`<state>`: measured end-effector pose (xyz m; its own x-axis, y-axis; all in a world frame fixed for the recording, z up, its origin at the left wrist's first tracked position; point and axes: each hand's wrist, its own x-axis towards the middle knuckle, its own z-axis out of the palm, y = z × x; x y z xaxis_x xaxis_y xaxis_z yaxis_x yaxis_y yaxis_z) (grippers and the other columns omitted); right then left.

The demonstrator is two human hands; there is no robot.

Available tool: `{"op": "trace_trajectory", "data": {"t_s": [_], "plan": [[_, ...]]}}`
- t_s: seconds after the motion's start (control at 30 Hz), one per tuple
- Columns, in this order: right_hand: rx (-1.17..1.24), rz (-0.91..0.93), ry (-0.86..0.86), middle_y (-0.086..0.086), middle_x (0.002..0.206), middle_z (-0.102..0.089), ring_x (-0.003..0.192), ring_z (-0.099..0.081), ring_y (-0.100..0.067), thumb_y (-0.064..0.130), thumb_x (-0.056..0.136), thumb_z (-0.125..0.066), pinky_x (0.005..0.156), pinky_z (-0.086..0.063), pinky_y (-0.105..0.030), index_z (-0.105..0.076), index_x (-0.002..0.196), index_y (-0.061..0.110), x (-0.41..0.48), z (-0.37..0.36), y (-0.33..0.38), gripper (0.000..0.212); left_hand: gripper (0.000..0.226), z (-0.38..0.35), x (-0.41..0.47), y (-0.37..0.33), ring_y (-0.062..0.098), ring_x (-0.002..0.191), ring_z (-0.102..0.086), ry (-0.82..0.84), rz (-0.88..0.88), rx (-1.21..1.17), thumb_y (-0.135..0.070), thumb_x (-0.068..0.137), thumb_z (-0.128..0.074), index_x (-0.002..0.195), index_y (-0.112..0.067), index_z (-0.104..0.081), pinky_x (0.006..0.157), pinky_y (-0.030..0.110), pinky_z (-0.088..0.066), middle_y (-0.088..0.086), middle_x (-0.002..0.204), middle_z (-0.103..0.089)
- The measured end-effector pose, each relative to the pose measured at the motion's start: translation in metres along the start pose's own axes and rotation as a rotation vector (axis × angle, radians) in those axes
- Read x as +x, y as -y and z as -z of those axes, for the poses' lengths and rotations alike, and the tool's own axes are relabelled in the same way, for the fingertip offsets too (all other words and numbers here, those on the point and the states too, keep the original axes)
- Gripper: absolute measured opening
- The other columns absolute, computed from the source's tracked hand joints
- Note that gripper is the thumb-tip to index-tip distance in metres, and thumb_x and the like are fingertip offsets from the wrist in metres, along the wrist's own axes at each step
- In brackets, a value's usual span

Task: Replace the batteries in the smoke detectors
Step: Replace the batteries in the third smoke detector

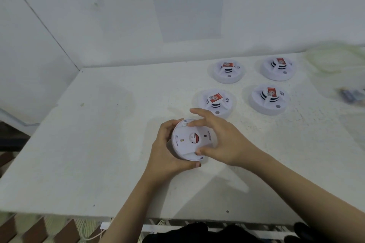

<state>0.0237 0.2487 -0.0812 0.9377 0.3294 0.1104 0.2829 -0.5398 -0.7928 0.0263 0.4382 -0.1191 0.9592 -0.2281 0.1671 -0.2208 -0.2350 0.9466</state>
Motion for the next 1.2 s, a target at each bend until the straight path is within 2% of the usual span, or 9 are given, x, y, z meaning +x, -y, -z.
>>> {"op": "trace_trajectory", "data": {"t_s": [0.1, 0.2, 0.27, 0.37, 0.53, 0.77, 0.93, 1.07, 1.2], "plan": [[-0.007, -0.005, 0.014, 0.028, 0.119, -0.051, 0.118, -0.042, 0.0, 0.017, 0.068, -0.076, 0.092, -0.037, -0.019, -0.029, 0.136, 0.041, 0.001, 0.002, 0.003, 0.086, 0.096, 0.0, 0.001, 0.001, 0.022, 0.12, -0.055, 0.006, -0.006, -0.001, -0.011, 0.043, -0.094, 0.125, -0.019, -0.046, 0.092, 0.031, -0.051, -0.001, 0.126, -0.056], [-0.038, -0.011, 0.007, 0.027, 0.12, -0.051, 0.11, -0.041, 0.01, 0.018, 0.068, -0.076, 0.087, -0.036, -0.008, -0.033, 0.136, 0.038, 0.0, 0.002, 0.004, 0.083, 0.096, 0.0, 0.0, 0.001, 0.022, 0.12, -0.055, 0.009, -0.006, 0.003, -0.012, 0.043, -0.094, 0.125, -0.021, -0.046, 0.091, 0.03, -0.05, -0.002, 0.126, -0.056], [-0.086, 0.022, -0.006, 0.022, 0.123, -0.049, 0.113, -0.04, 0.005, 0.022, 0.069, -0.073, 0.091, -0.032, -0.008, -0.042, 0.134, 0.034, -0.001, 0.0, 0.002, 0.073, 0.096, 0.0, 0.0, 0.0, 0.021, 0.12, -0.055, 0.009, -0.004, -0.006, -0.01, 0.043, -0.094, 0.125, -0.022, -0.046, 0.093, 0.034, -0.051, -0.004, 0.126, -0.056], [-0.162, 0.104, -0.022, 0.013, 0.116, -0.048, 0.107, -0.04, -0.001, 0.028, 0.068, -0.071, 0.09, -0.026, -0.003, -0.054, 0.128, 0.026, -0.002, -0.002, -0.002, 0.062, 0.096, 0.0, 0.0, 0.001, 0.025, 0.123, -0.054, 0.019, -0.006, -0.024, -0.008, 0.044, -0.095, 0.126, -0.022, -0.046, 0.095, 0.044, -0.051, 0.0, 0.13, -0.055], [-0.259, 0.143, -0.02, 0.01, 0.115, -0.053, 0.102, -0.044, -0.003, 0.039, 0.071, -0.073, 0.087, -0.032, -0.01, -0.055, 0.126, 0.025, 0.001, 0.001, 0.001, 0.059, 0.095, 0.0, -0.001, -0.001, 0.02, 0.121, -0.054, 0.008, -0.018, 0.004, -0.006, 0.045, -0.094, 0.127, -0.018, -0.046, 0.094, 0.034, -0.052, -0.004, 0.128, -0.055], [-0.312, 0.152, -0.103, 0.009, 0.104, -0.059, 0.094, -0.05, -0.005, 0.049, 0.068, -0.067, 0.083, -0.039, -0.021, -0.061, 0.116, 0.023, 0.001, -0.002, 0.001, 0.056, 0.096, -0.002, 0.0, -0.003, 0.02, 0.121, -0.055, -0.014, -0.01, 0.023, -0.006, 0.045, -0.094, 0.127, -0.019, -0.047, 0.092, 0.035, -0.052, -0.005, 0.127, -0.056], [-0.322, 0.138, -0.181, 0.009, 0.1, -0.061, 0.088, -0.041, 0.003, 0.05, 0.067, -0.066, 0.081, -0.031, -0.013, -0.063, 0.112, 0.021, -0.003, -0.006, 0.005, 0.053, 0.095, -0.004, -0.001, -0.003, 0.02, 0.12, -0.056, -0.027, -0.011, 0.03, -0.001, 0.046, -0.094, 0.127, -0.019, -0.047, 0.091, 0.033, -0.053, -0.006, 0.126, -0.057], [-0.235, 0.091, -0.129, 0.01, 0.106, -0.056, 0.095, -0.047, -0.002, 0.05, 0.069, -0.065, 0.083, -0.036, -0.015, -0.061, 0.115, 0.024, -0.001, -0.004, 0.004, 0.054, 0.095, -0.005, -0.002, -0.006, 0.017, 0.117, -0.057, -0.028, -0.014, 0.041, -0.003, 0.045, -0.095, 0.126, -0.022, -0.047, 0.089, 0.032, -0.055, -0.012, 0.124, -0.057], [-0.143, 0.016, -0.149, 0.012, 0.114, -0.049, 0.108, -0.043, -0.002, 0.062, 0.069, -0.06, 0.091, -0.037, -0.017, -0.056, 0.117, 0.032, 0.001, -0.005, 0.003, 0.056, 0.096, -0.006, -0.005, -0.012, 0.008, 0.114, -0.058, -0.035, -0.029, 0.078, -0.009, 0.044, -0.096, 0.127, -0.022, -0.048, 0.084, 0.021, -0.054, -0.022, 0.12, -0.056]]}}
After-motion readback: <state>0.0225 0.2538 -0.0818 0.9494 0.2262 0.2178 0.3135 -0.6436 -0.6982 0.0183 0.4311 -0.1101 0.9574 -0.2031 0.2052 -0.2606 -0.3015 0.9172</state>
